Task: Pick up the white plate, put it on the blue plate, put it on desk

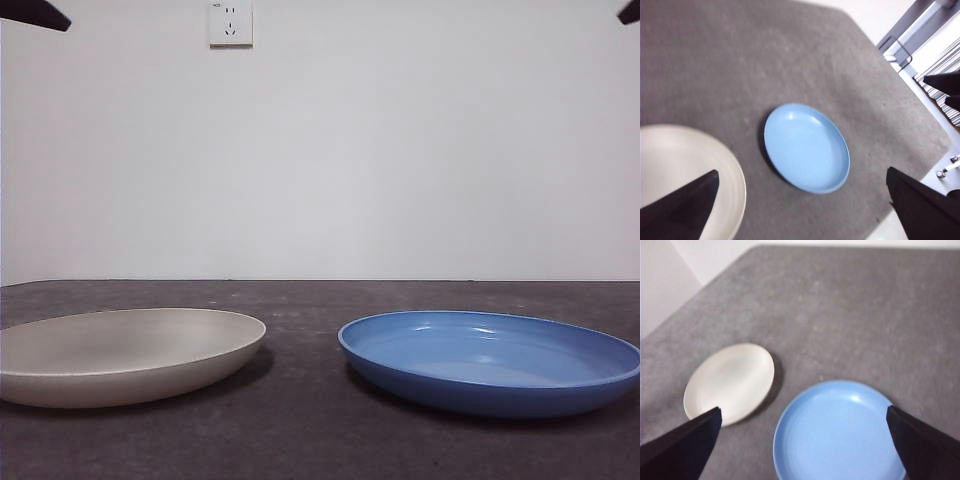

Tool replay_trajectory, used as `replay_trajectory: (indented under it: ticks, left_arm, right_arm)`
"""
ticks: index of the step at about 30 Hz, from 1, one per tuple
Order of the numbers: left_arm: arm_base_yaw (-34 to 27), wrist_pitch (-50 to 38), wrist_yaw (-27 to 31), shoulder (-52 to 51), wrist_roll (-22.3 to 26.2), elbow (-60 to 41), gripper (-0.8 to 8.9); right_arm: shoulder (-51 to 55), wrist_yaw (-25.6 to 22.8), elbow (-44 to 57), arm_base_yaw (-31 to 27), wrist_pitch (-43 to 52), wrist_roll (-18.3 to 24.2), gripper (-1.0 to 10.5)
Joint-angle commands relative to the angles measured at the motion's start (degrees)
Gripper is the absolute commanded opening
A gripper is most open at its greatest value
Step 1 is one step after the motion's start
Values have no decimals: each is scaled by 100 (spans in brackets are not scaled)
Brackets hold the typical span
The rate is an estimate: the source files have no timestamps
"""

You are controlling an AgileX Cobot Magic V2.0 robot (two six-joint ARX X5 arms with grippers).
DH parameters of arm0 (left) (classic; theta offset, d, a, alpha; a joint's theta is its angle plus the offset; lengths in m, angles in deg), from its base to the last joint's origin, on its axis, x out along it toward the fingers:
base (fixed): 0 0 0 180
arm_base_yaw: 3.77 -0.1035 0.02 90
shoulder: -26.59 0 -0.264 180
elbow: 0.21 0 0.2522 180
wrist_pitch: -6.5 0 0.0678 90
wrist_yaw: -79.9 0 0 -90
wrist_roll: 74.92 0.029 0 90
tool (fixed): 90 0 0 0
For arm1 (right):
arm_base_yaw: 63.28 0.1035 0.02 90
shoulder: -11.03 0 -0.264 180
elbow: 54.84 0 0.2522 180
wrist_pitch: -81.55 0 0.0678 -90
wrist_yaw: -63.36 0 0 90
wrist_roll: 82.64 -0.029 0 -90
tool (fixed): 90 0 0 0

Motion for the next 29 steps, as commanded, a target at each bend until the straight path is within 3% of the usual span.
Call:
replay_trajectory:
  ticks: [1, 10, 22, 29]
  left_arm:
    - [-197, 566, -20, 170, -107, 481, 596]
    - [-1169, 2647, -184, 1353, 785, 1829, 596]
    - [-2026, 2750, -225, 3010, 1226, 1862, 596]
    - [-2234, 2656, -205, 3882, 1469, 1862, 596]
  right_arm:
    - [57, 17, -107, 9, -76, 4, 556]
    - [332, 170, -109, 9, -256, -175, 556]
    - [662, 310, -319, 11, -911, -282, 556]
    - [763, 308, -507, 11, -977, -282, 556]
